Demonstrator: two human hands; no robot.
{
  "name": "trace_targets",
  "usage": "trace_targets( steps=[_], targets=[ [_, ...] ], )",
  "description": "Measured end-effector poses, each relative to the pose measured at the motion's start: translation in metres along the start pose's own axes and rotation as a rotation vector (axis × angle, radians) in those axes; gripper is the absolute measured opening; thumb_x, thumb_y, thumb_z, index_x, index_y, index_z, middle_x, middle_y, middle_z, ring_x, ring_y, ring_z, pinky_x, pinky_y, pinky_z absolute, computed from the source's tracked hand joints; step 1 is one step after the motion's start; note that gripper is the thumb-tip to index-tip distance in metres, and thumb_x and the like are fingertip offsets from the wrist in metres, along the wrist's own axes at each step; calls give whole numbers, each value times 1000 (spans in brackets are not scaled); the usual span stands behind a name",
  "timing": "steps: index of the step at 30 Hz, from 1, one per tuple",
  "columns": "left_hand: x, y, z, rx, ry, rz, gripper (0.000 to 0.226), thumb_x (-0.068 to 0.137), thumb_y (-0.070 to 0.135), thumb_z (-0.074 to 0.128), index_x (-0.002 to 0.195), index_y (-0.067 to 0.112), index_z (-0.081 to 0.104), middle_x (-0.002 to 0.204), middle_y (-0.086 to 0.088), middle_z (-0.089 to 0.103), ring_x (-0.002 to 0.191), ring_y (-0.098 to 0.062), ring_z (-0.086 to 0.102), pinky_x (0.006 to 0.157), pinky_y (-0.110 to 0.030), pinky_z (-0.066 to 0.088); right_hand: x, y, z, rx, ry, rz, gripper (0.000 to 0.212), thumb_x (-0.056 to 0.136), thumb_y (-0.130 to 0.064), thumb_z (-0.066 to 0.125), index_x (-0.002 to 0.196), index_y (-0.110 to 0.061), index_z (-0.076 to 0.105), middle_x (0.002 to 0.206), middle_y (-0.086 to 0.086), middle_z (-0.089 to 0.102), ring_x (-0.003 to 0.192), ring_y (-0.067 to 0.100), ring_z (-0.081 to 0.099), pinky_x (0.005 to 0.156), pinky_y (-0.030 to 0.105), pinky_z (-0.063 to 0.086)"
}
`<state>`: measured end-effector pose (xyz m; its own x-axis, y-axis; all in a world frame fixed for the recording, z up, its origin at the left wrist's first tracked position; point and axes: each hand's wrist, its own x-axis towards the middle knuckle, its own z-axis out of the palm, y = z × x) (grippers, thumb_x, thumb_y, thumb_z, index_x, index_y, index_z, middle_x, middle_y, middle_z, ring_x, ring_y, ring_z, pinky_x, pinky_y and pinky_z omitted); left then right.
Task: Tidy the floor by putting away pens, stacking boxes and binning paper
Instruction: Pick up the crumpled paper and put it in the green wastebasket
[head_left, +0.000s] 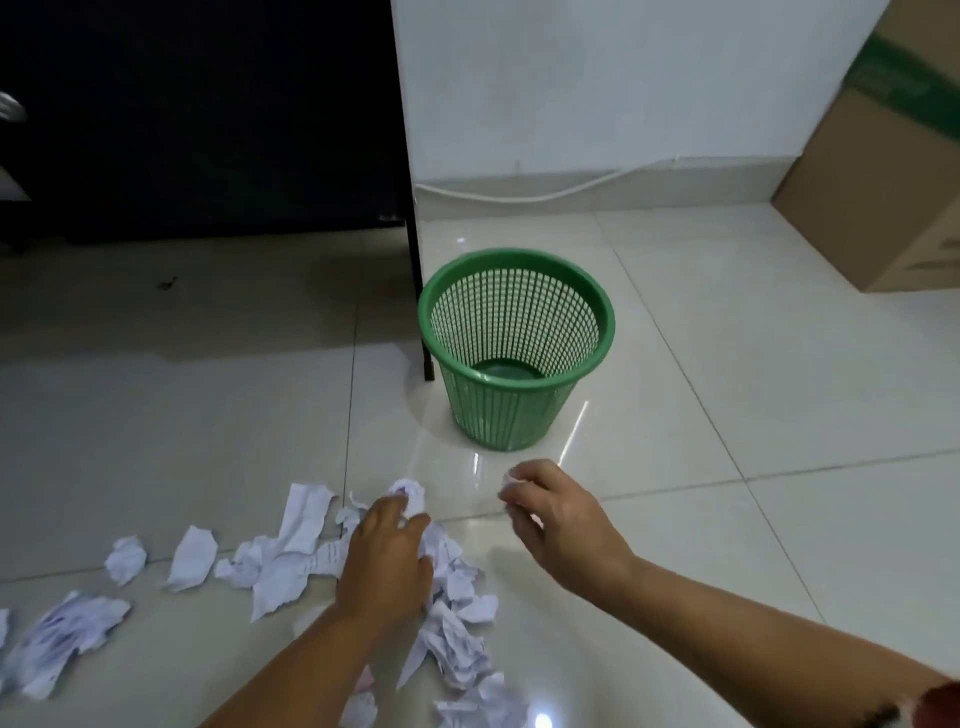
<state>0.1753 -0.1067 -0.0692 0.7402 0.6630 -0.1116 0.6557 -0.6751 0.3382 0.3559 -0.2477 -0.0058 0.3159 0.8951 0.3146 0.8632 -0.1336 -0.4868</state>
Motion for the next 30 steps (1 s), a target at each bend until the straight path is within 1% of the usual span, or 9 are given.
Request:
trace_targets(
  steps=[3,7,10,12,14,16,18,22,30],
  targets=[
    [0,-2,4,20,-13,15,47,82,30,61,128,25,60,148,-7,42,137,-27,35,112,-39,31,53,-37,-36,22,263,-175,14,93,-10,62,103,-3,69,107,12,62,96,17,59,86,18,49],
    [2,-8,5,98,-15,17,37,63,32,75,100,27,75,126,-7,63,120,-30,57,95,-42,49,111,-39,-60,-33,426,-52,14,90,-7,66,102,-2,71,109,14,64,97,20,60,91,15,45],
    [0,-10,3,95,8,36,31,57,33,73,88,27,76,118,-7,67,112,-31,62,87,-42,54,135,-29,-63,-45,191,192,23,94,-21,62,112,-8,70,127,11,59,107,25,60,95,38,52],
    [-1,-13,1,88,28,44,27,60,32,69,86,26,74,119,-8,66,112,-32,62,88,-43,54,139,-25,-61,-139,-60,332,46,93,-54,53,119,-19,68,148,9,43,124,28,53,102,43,47],
    [-2,-16,-2,70,23,47,28,62,28,66,88,21,73,118,-10,65,112,-34,60,90,-45,53,138,-24,-59,-360,-218,354,67,83,-78,41,120,-28,66,145,7,47,121,30,54,98,45,46],
    [-8,-17,-6,35,2,31,34,65,24,64,96,16,72,118,-10,64,113,-35,58,92,-45,51,132,-25,-54,-476,-273,270,52,88,-69,46,114,-29,65,110,0,64,93,22,62,87,39,48],
    [-16,-15,-14,21,6,11,40,67,24,67,106,17,70,119,-8,63,114,-33,56,93,-44,49,125,-29,-52,-413,-263,208,26,96,-43,51,111,-27,64,86,-7,64,76,17,60,81,35,46],
    [-26,-15,-28,-15,35,-2,45,66,22,74,111,18,68,117,-5,64,109,-30,59,87,-39,51,109,-41,-48,-305,-241,127,13,96,-33,53,102,-25,62,82,-9,60,72,15,55,77,35,45],
    [9,-12,-26,-176,56,-189,66,86,38,62,144,18,38,140,-7,46,129,-28,42,103,-37,37,82,-62,-24,-255,-191,35,17,95,-38,52,100,-28,65,80,-12,60,75,12,53,83,31,30]
  ],
)
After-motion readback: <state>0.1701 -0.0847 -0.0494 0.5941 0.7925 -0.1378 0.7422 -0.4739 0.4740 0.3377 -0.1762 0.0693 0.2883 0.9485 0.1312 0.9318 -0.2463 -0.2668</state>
